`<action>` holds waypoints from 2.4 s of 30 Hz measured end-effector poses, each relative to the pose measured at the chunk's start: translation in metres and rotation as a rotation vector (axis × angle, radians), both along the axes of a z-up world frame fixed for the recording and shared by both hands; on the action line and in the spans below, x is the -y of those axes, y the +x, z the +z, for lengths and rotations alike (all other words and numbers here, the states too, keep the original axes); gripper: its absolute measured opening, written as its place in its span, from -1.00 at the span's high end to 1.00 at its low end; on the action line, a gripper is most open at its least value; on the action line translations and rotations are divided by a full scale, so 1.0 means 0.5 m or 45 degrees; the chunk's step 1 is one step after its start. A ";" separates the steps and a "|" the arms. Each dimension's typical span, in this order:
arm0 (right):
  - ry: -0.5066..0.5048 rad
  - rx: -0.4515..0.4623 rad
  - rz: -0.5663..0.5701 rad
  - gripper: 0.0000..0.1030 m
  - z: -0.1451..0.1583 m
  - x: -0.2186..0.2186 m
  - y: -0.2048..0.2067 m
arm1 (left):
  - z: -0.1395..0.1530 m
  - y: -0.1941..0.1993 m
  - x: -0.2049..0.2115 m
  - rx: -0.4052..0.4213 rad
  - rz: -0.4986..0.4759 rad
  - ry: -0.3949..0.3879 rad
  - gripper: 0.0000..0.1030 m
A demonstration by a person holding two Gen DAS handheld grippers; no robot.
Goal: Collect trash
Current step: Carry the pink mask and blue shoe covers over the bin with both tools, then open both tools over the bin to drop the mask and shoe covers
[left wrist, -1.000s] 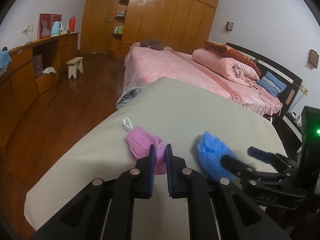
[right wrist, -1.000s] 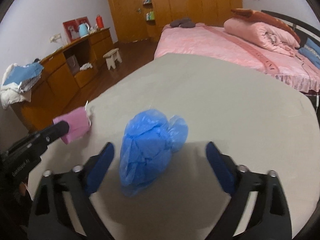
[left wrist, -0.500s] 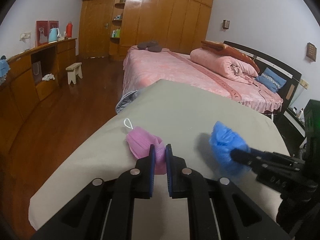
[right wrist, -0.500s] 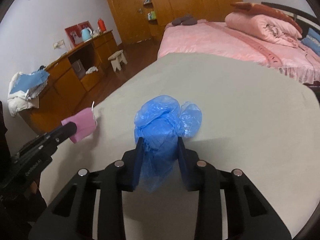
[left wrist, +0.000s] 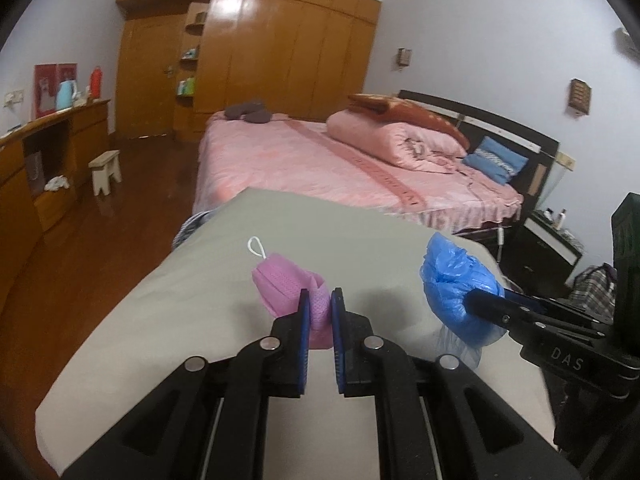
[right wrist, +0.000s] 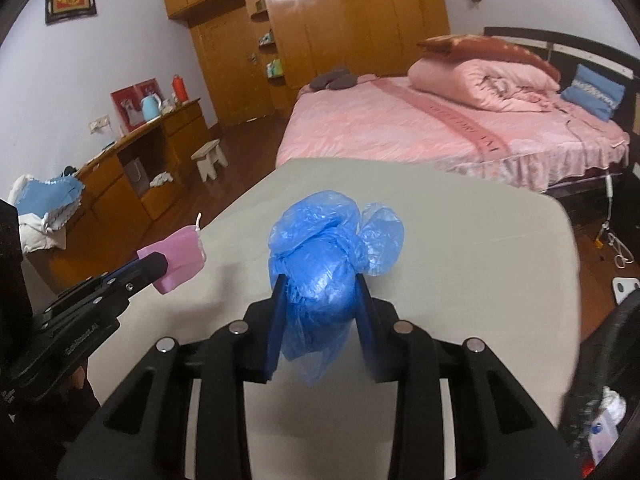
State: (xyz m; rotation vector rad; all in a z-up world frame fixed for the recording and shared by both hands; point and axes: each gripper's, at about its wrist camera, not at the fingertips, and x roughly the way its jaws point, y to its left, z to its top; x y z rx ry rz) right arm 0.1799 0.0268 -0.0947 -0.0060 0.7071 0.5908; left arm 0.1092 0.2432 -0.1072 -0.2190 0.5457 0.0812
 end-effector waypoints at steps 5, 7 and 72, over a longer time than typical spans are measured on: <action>-0.036 0.052 -0.045 0.40 0.027 0.063 -0.015 | 0.025 0.009 0.059 0.019 -0.076 0.002 0.80; -0.042 0.071 -0.064 0.40 0.038 0.087 -0.025 | 0.032 0.013 0.083 0.024 -0.105 -0.006 0.80; -0.087 0.117 -0.793 0.40 0.044 0.718 -0.186 | 0.091 0.064 0.748 0.058 -0.944 -0.011 0.80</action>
